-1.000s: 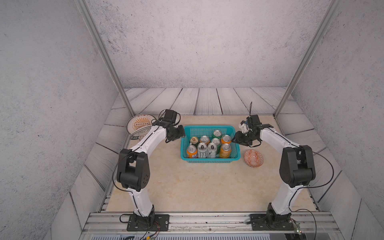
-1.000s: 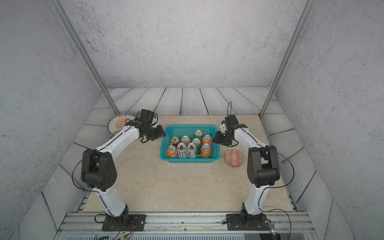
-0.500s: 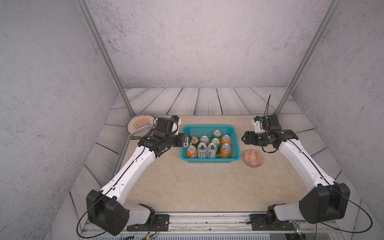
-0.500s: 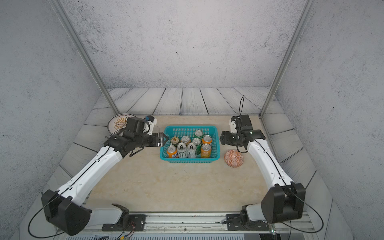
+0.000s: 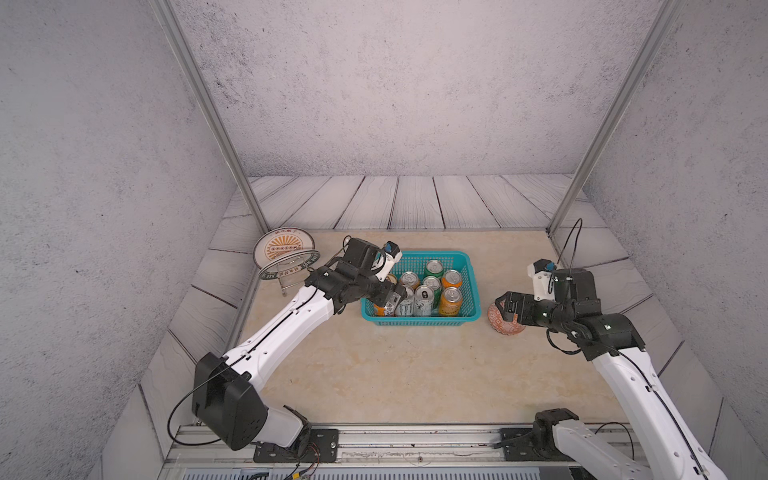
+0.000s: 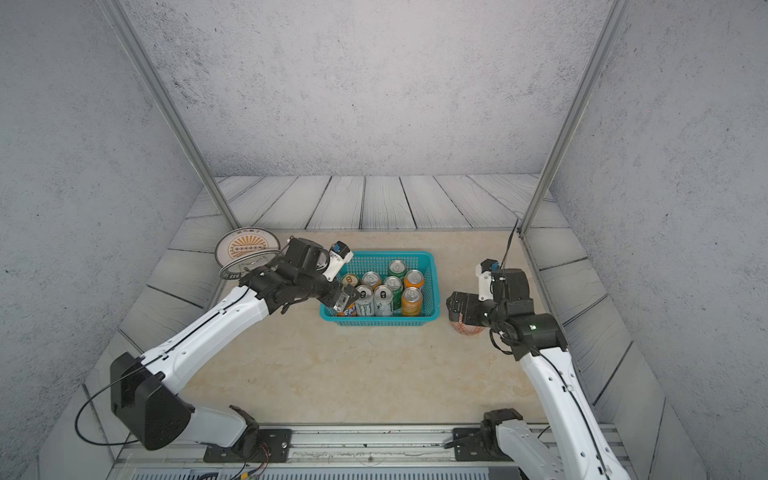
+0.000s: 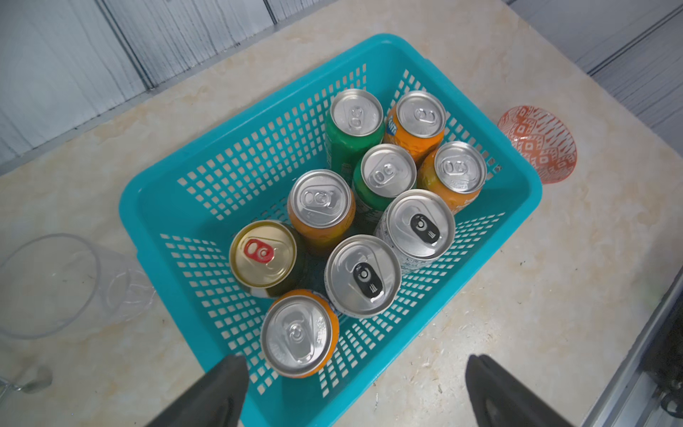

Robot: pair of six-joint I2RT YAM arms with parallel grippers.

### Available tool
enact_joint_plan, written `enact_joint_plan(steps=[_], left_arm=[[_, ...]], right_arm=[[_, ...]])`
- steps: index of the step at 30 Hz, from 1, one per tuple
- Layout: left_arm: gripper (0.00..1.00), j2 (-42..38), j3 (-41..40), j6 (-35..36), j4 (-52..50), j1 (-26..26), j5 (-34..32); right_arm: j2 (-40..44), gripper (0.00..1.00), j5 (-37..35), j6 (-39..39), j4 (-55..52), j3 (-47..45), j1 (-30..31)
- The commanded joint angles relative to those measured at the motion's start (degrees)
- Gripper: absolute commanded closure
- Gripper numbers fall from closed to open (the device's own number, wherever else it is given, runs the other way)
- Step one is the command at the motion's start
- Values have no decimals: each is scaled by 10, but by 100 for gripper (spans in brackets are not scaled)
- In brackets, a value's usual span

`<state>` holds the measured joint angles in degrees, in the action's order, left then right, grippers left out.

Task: Take out the drinks from the basket
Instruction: Pick up the drink from the basket.

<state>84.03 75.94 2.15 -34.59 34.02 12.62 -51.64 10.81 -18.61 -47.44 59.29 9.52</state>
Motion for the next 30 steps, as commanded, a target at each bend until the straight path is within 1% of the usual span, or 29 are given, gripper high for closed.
enact_joint_plan(steps=[1,7,12,16,24,27,30], left_arm=[[1,38,32,59,-22,7,-2],[0,121,82,95,-53,9,-12],[5,160,98,97,-48,13,7],[8,179,103,99,-45,22,8],[26,209,117,104,-57,39,-17],[28,218,122,104,-60,42,-30],[34,225,133,105,-71,44,-38]], right_arm=[[19,1,-7,-5,-41,-9,-1],[47,1,-10,-6,-56,-27,-2],[50,1,-16,-2,-68,-25,-1],[53,1,-21,1,-70,-26,-1],[53,1,-27,3,-69,-31,-2],[52,1,-26,3,-67,-33,-2],[51,1,-27,4,-66,-34,-1]])
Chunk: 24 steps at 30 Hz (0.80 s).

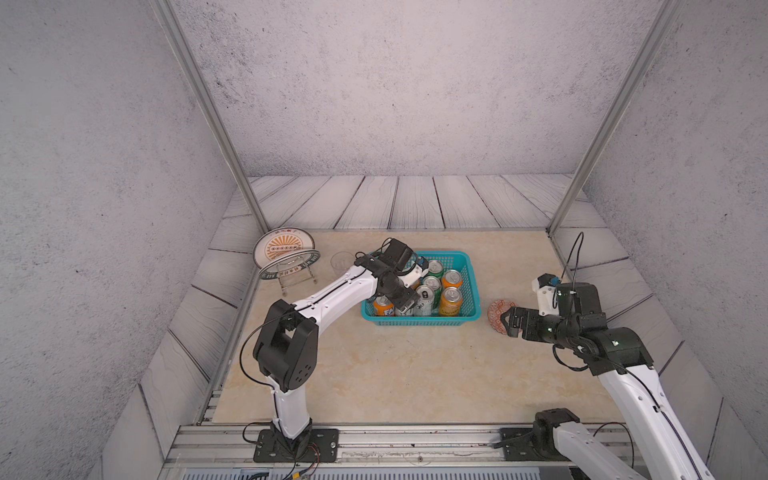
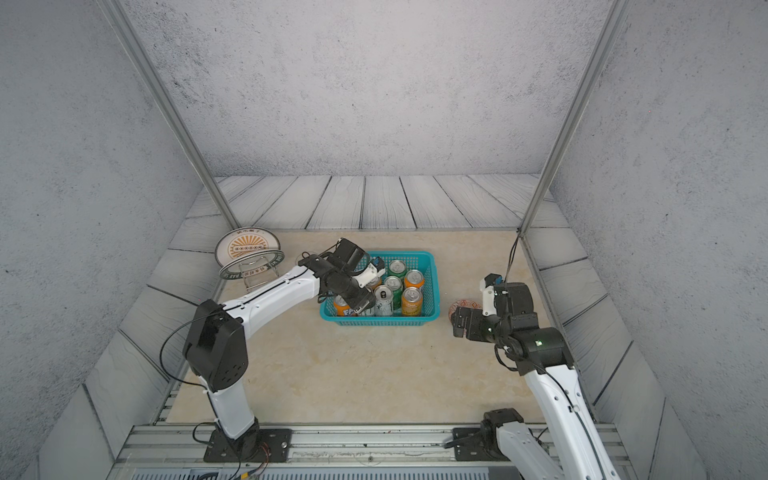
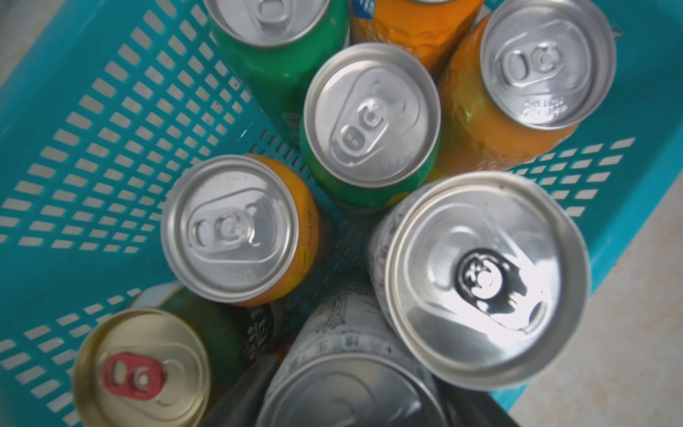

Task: Take out the drinks from the basket
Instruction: Pick up the drink from the basket.

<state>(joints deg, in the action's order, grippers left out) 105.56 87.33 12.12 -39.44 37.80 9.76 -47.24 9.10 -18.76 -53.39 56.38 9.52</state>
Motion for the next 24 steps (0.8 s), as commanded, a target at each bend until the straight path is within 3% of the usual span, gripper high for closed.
enact_joint_plan(steps=[1,15,24], left_arm=[[36,10,24,5,-30,7,-12],[53,-85,17,-28,-26,8,-35],[57,-149,34,-67,-42,7,-65]], right_arm=[[7,1,-11,6,-6,-6,-2],[5,1,-12,7,-1,-7,-2],[4,1,-13,8,-2,-5,-1]])
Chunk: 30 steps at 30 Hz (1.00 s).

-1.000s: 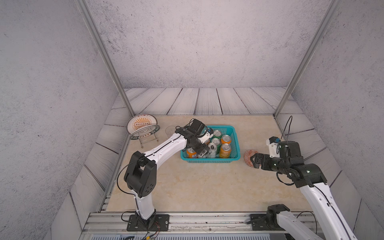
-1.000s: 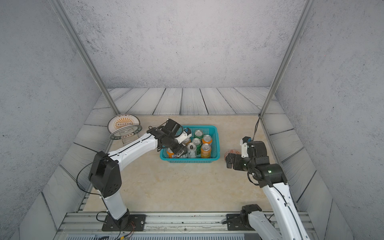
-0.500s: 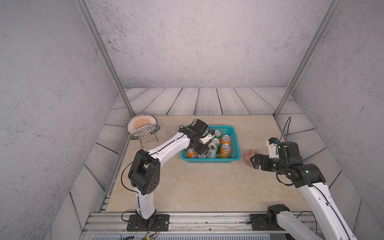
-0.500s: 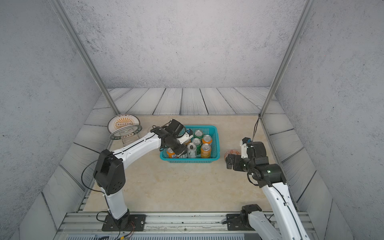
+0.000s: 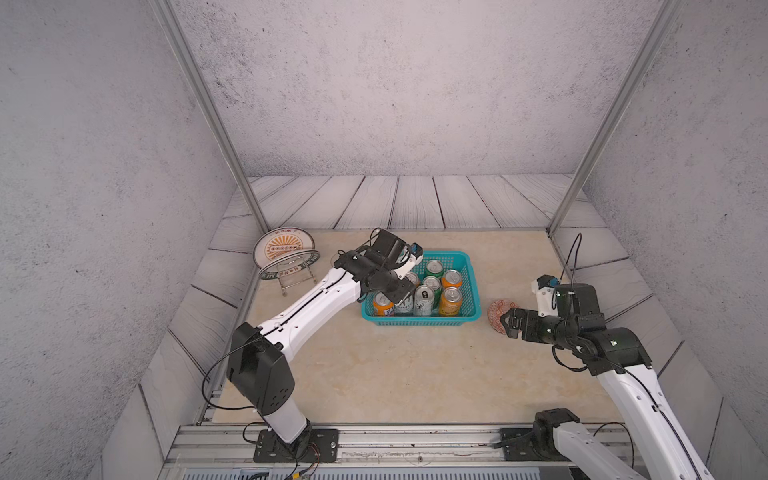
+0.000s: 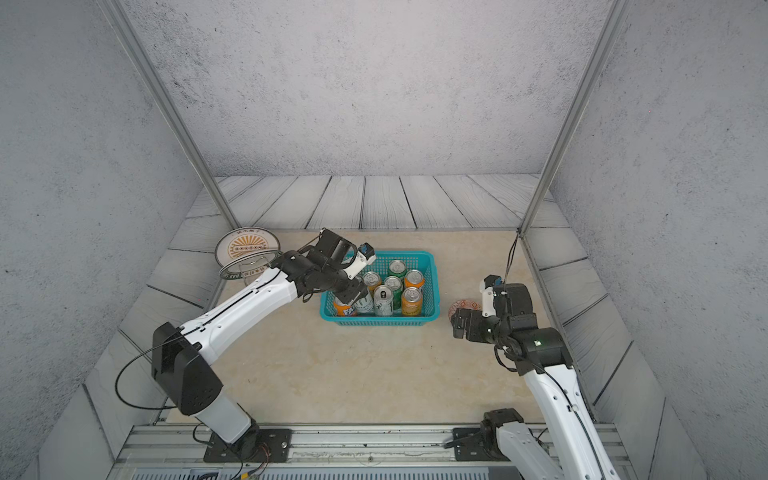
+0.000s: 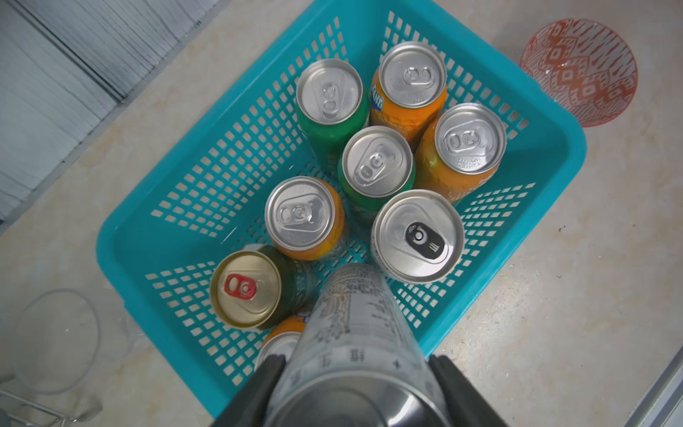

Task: Take out the drinks from the basket
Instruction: Pick up the drink from the basket.

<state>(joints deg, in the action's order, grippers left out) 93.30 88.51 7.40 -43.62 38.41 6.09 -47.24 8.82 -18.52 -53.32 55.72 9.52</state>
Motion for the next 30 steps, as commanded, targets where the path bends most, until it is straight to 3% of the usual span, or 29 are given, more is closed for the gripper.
enact_joint_plan(steps=[1,18,30], left_arm=[[58,-32,29,-24,-8,1,-36],[62,-147,108,-81,-94,-1,-124],[64,-250,39,-115,-134,-5,-221]], right_arm=[[4,1,-10,7,-3,2,-3],[7,1,-15,12,-8,4,-2],[5,1,-18,14,-9,5,-3]])
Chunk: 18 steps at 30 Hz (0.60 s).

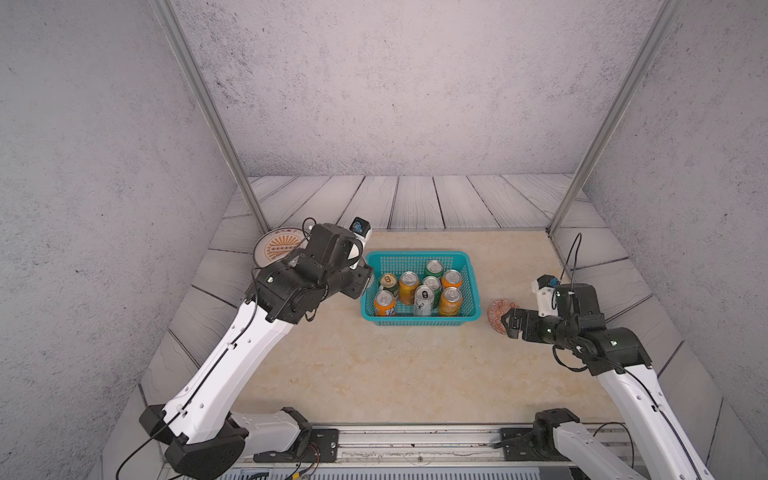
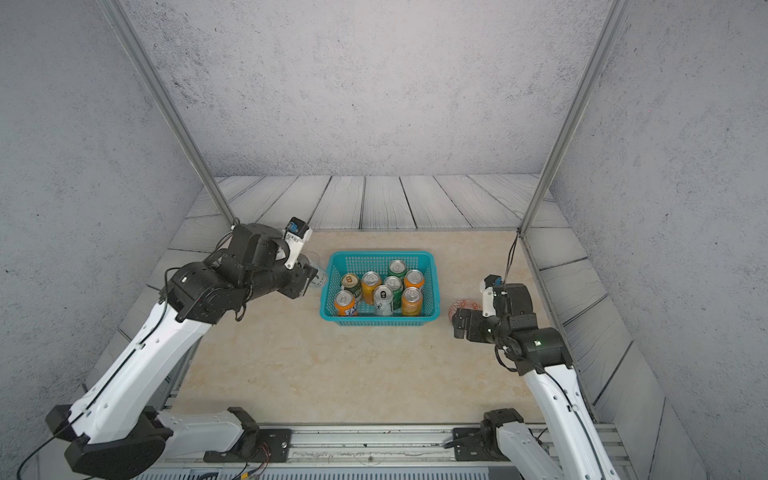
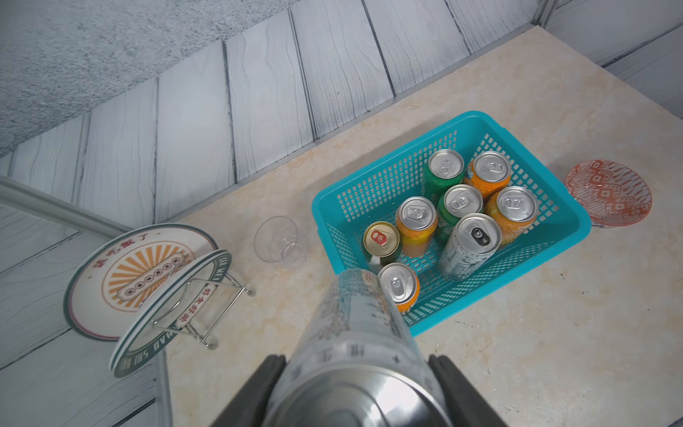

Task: Take out the drinks from the basket
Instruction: Pick up the drink from the basket, then place the drink at the center of the board.

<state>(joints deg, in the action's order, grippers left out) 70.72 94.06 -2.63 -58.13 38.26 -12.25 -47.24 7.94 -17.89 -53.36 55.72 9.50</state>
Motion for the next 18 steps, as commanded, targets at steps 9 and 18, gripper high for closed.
enact_joint_plan(steps=[9,18], left_arm=[[64,-78,-133,-56,6,-10,-49],[64,-87,-224,-89,40,-35,11]], right_arm=[[4,1,-10,8,-9,5,-1],[5,1,-8,8,-10,6,-1]])
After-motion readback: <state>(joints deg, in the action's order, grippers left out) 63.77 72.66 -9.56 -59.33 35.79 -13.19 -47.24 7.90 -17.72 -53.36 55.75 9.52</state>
